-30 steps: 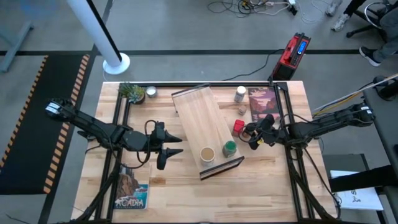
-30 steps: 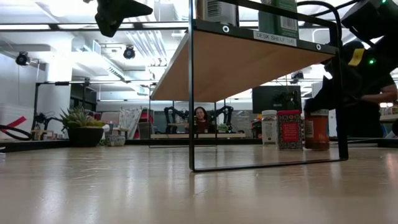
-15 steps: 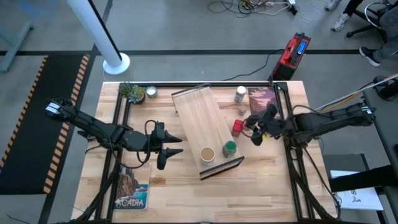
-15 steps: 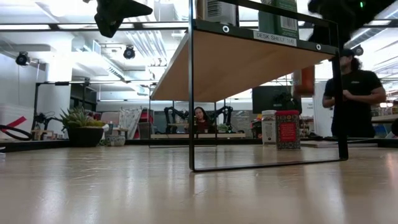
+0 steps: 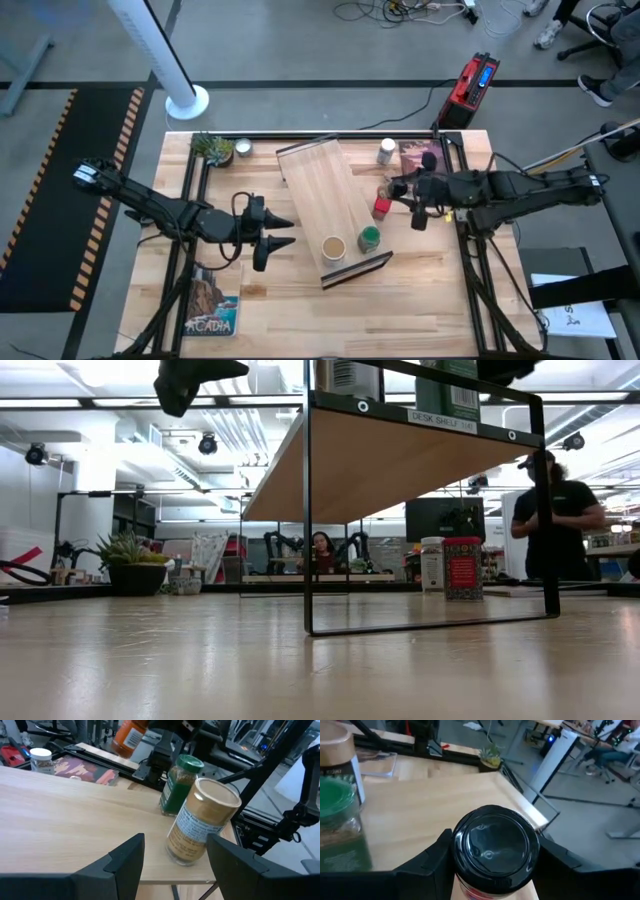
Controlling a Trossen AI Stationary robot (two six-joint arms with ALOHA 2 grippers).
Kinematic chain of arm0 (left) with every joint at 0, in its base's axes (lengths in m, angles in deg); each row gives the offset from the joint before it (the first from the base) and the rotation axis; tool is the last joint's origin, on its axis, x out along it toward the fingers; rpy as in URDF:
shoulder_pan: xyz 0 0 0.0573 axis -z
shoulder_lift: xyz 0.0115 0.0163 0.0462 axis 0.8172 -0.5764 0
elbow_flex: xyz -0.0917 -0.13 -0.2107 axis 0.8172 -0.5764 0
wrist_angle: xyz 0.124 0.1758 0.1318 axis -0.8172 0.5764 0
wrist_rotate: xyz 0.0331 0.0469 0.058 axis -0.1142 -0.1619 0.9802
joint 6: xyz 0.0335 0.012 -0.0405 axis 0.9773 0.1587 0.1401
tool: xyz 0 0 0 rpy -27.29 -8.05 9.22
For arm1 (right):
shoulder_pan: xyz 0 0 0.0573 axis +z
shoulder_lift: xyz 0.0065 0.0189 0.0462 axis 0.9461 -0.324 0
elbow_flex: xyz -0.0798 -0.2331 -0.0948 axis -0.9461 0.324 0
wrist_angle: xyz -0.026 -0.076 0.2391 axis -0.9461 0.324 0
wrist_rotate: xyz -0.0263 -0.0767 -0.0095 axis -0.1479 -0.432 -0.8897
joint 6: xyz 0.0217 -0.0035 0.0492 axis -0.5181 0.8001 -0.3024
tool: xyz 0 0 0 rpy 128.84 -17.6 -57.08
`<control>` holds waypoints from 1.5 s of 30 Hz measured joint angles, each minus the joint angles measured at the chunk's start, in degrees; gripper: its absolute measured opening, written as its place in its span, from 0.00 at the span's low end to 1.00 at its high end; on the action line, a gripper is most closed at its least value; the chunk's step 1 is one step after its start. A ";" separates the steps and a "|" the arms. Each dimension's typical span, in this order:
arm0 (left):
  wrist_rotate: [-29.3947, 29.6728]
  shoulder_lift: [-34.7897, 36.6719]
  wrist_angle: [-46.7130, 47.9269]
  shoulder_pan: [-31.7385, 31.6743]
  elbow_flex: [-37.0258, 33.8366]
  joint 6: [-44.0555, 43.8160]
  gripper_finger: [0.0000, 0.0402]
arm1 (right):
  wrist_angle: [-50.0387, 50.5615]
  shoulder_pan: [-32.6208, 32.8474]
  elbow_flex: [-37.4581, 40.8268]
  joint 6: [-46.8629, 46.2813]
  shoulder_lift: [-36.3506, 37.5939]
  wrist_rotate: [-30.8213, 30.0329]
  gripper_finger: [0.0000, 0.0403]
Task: Shelf spices
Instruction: Put the black seasoning bottle on the shelf aligned with the other green seasoning bottle
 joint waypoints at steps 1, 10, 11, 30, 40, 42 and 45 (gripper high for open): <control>0.01 0.00 -0.26 0.00 0.00 0.02 0.51 | -0.26 -0.87 -0.46 0.88 -0.33 0.97 0.46; -1.82 -0.24 -0.49 0.00 0.00 1.16 0.51 | -1.53 -12.34 -5.45 8.01 -8.53 16.38 0.46; -1.82 -0.24 -0.54 0.00 0.00 1.26 0.51 | -1.22 -13.67 -6.24 8.78 -9.81 19.28 0.46; -1.67 -0.20 -1.05 0.07 0.00 1.87 0.51 | 3.42 -26.93 -24.36 12.81 -32.84 51.42 0.46; 3.94 -0.73 -1.03 0.23 0.00 4.40 0.51 | 5.50 -24.94 -25.58 7.17 -35.77 45.84 0.46; 4.44 -0.83 -1.03 0.28 0.00 4.70 0.51 | 5.60 -24.50 -25.32 6.74 -35.74 45.28 0.46; 5.48 -0.83 -1.06 0.28 0.00 4.76 0.51 | 5.83 -23.79 -25.26 6.38 -35.74 45.30 0.46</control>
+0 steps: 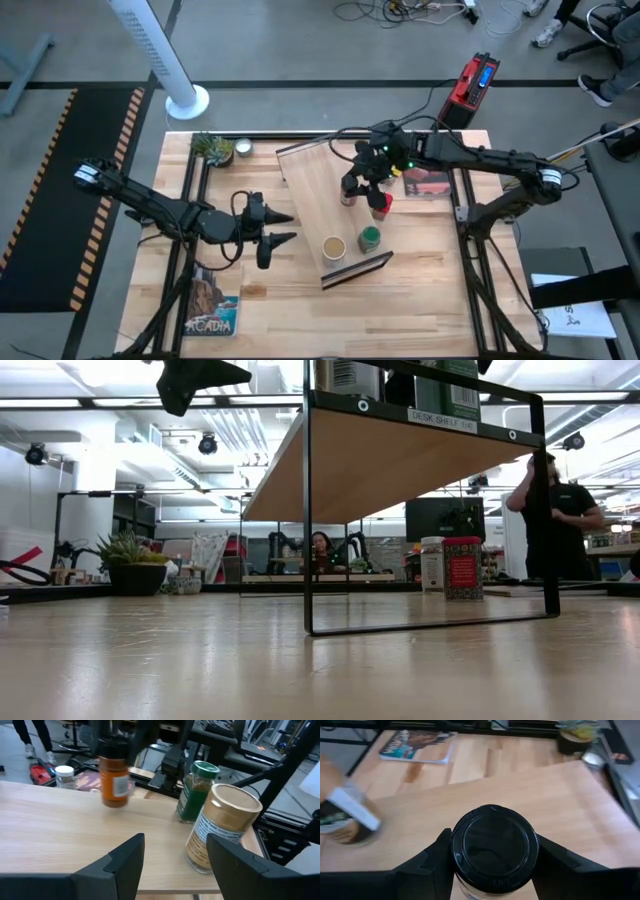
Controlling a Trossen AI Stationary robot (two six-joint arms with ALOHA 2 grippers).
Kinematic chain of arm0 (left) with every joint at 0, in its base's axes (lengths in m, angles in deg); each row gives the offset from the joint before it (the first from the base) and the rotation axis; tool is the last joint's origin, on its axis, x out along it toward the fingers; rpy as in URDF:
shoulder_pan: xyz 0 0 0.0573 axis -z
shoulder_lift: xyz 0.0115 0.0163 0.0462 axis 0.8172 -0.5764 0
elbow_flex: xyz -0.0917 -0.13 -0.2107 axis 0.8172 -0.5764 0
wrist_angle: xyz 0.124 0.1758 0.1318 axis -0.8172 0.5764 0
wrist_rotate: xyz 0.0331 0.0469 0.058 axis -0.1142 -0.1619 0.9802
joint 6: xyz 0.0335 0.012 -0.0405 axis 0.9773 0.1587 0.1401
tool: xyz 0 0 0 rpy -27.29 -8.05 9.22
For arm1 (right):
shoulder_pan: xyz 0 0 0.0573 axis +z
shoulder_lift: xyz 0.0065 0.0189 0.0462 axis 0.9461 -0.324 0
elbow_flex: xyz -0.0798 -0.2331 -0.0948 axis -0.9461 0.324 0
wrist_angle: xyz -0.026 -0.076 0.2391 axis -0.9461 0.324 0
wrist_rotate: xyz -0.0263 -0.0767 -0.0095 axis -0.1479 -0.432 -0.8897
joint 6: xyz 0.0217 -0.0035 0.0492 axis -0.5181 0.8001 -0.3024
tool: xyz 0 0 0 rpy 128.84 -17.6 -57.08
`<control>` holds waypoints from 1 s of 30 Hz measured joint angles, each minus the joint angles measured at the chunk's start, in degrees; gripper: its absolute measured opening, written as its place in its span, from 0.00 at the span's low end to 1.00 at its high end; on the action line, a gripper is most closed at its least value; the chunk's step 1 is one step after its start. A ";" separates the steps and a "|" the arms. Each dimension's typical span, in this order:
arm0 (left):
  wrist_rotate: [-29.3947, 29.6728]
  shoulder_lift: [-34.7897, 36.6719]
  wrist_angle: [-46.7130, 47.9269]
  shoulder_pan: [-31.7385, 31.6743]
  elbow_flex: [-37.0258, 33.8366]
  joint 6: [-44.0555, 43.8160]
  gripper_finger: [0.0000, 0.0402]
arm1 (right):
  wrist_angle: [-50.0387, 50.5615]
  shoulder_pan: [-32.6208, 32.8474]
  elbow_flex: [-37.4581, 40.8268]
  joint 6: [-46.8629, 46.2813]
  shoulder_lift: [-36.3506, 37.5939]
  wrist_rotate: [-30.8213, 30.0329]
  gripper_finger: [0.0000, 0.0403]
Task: Shelf spices
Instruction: Put the black seasoning bottle on the shelf aligned with the other green seasoning bottle
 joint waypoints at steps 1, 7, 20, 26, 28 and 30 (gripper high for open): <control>0.10 0.00 0.02 0.00 0.00 -0.02 0.51 | 0.30 0.14 0.02 -0.04 0.00 0.22 0.46; 0.17 0.00 0.02 0.09 0.00 -0.09 0.51 | 0.79 0.78 1.19 -0.87 0.00 -0.26 0.46; 0.14 0.00 0.00 0.15 0.00 -0.45 0.51 | 1.56 3.77 2.03 -1.61 0.04 -0.88 0.54; -0.11 0.00 0.00 0.15 0.00 -0.46 0.51 | 2.95 4.29 2.14 -2.34 0.06 -1.16 0.66; -0.15 0.00 0.00 0.20 0.00 -0.46 0.51 | 3.60 4.27 2.16 -2.45 0.07 -1.36 0.68; -0.15 0.00 0.00 0.20 0.00 -0.46 0.51 | 3.70 4.25 2.16 -2.47 0.39 -1.38 0.70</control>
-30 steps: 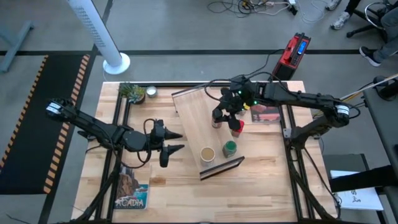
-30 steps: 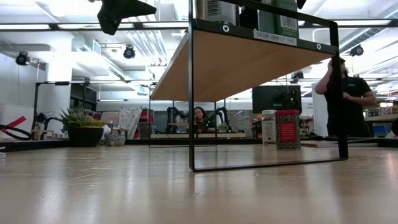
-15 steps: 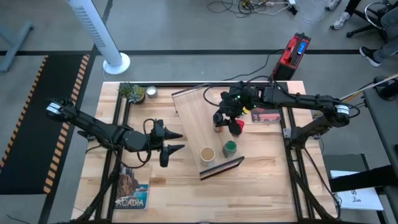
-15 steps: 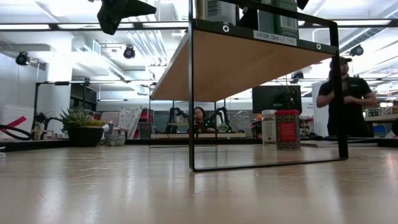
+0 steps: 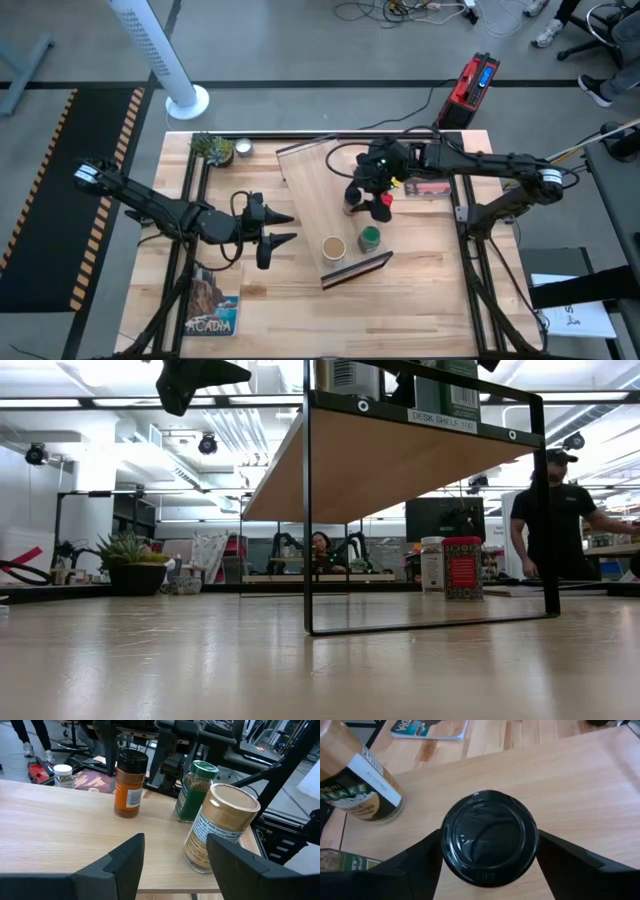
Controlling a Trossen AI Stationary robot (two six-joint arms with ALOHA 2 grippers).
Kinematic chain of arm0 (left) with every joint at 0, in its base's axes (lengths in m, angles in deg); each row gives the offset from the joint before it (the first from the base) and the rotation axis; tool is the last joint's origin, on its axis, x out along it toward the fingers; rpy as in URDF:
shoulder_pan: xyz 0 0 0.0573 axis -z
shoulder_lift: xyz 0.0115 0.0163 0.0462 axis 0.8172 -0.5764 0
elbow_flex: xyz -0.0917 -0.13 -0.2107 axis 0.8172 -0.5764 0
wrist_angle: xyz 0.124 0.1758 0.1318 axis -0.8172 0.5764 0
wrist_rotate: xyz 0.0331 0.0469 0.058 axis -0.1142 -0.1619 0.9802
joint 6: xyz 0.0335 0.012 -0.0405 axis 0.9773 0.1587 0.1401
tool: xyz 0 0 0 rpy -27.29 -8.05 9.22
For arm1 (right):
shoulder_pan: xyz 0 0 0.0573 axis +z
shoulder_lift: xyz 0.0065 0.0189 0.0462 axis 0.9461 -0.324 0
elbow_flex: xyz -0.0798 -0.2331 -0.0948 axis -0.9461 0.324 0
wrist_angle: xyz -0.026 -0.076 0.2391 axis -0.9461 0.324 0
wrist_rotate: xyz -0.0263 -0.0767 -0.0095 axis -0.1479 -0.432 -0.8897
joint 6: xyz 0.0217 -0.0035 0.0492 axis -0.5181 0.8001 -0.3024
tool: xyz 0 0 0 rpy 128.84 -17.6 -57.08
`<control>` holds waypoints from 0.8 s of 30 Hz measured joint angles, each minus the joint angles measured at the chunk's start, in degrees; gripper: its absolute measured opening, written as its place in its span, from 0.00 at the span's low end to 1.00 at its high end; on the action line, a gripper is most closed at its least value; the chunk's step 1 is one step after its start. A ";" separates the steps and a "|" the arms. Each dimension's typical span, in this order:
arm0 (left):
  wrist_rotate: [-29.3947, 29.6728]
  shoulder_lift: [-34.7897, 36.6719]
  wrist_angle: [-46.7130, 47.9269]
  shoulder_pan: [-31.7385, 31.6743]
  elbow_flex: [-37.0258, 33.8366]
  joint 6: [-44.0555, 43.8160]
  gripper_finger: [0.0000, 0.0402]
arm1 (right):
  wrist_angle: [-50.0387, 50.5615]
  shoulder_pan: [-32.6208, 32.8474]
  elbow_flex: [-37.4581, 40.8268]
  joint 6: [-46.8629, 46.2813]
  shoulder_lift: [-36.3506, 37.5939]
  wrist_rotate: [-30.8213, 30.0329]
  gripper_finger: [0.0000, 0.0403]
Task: Shelf spices
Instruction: Put the black seasoning bottle on the shelf aligned with the other green seasoning bottle, then put the red seasoning can on the shelf aligned with the other brown seasoning bottle
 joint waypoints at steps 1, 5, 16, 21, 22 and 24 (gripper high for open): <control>0.00 0.00 0.00 0.00 0.00 0.00 0.51 | 0.00 0.02 -0.01 0.02 0.27 0.02 0.70; -0.04 0.00 -0.01 0.02 0.00 0.00 0.51 | 0.08 0.02 -0.02 0.04 2.11 0.00 0.71; -2.64 0.00 -0.02 0.17 0.00 0.89 0.51 | 8.60 -0.01 1.63 -2.18 12.74 -6.80 0.69; -2.67 0.00 -0.02 0.59 0.00 2.09 0.51 | 9.00 0.00 6.49 -4.91 16.23 -11.08 0.70; -2.67 0.00 -0.02 0.61 0.00 2.04 0.51 | 8.44 -0.02 7.77 -5.49 16.87 -11.31 0.70; -2.67 0.00 -0.02 0.70 0.00 1.98 0.51 | 7.29 0.00 10.15 -6.37 17.98 -12.30 0.70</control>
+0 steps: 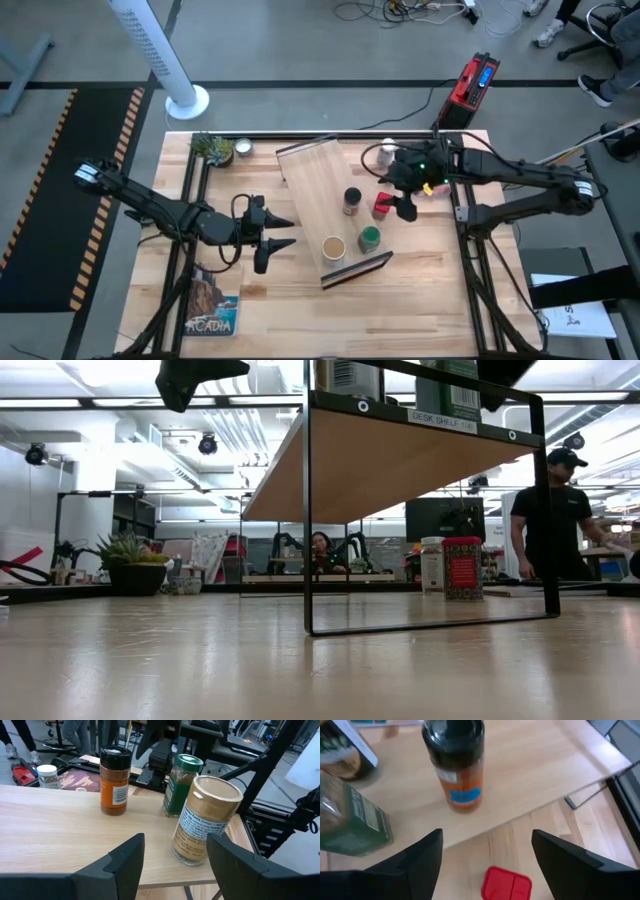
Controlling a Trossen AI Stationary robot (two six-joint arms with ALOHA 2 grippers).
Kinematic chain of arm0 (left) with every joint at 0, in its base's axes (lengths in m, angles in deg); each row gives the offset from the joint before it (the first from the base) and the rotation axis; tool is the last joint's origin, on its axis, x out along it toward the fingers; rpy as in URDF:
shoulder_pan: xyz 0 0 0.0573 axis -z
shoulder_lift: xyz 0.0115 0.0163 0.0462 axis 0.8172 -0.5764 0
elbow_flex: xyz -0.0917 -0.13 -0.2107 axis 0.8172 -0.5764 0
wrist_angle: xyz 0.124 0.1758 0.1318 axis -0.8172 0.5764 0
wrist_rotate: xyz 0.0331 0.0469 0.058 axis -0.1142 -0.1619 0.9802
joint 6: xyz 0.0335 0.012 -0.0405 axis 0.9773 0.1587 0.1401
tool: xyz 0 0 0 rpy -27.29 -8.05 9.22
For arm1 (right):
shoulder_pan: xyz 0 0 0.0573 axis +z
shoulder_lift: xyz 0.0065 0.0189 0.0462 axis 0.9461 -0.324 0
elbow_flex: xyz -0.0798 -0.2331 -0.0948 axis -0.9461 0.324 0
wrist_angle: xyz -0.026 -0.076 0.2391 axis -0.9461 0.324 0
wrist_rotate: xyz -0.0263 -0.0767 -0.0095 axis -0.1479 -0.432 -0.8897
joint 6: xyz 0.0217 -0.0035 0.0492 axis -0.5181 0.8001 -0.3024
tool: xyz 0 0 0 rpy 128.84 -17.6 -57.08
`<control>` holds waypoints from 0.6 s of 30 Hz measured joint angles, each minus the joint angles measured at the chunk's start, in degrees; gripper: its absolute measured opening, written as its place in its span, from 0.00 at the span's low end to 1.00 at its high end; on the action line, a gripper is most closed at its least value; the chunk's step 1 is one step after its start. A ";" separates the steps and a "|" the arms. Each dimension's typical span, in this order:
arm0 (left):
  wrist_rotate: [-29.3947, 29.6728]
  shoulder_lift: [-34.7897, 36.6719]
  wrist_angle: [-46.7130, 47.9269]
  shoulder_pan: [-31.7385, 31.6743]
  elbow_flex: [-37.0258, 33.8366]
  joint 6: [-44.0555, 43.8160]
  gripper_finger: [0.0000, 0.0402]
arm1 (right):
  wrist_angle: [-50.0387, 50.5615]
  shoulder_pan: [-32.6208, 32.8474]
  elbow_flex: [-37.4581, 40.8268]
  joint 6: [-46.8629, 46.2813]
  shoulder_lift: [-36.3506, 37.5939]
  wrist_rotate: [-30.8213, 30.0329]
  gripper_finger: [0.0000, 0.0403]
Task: Shelf spices
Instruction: Put the red seasoning can on the shelf aligned with the other brown seasoning bottle
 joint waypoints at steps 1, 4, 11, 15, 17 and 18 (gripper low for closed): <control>0.00 0.00 0.00 0.00 0.00 -0.09 0.51 | -1.02 0.00 1.15 -0.17 0.54 -0.15 0.69; 0.00 0.00 -0.01 0.00 0.00 -0.20 0.51 | -6.75 0.00 4.07 0.30 1.64 0.50 0.68; 0.02 0.00 -0.04 0.13 0.00 -1.38 0.51 | -13.18 0.00 5.75 1.18 1.68 2.77 0.69; 0.00 0.00 0.01 1.13 0.00 -1.74 0.51 | -9.25 -0.02 6.19 0.45 1.64 2.63 0.70; -0.04 0.00 0.09 1.46 0.00 -1.76 0.51 | -7.71 -0.01 6.78 -0.68 1.63 0.97 0.68; -0.02 0.00 0.07 1.55 0.00 -1.76 0.51 | -7.05 -0.01 7.28 -1.63 1.63 0.19 0.68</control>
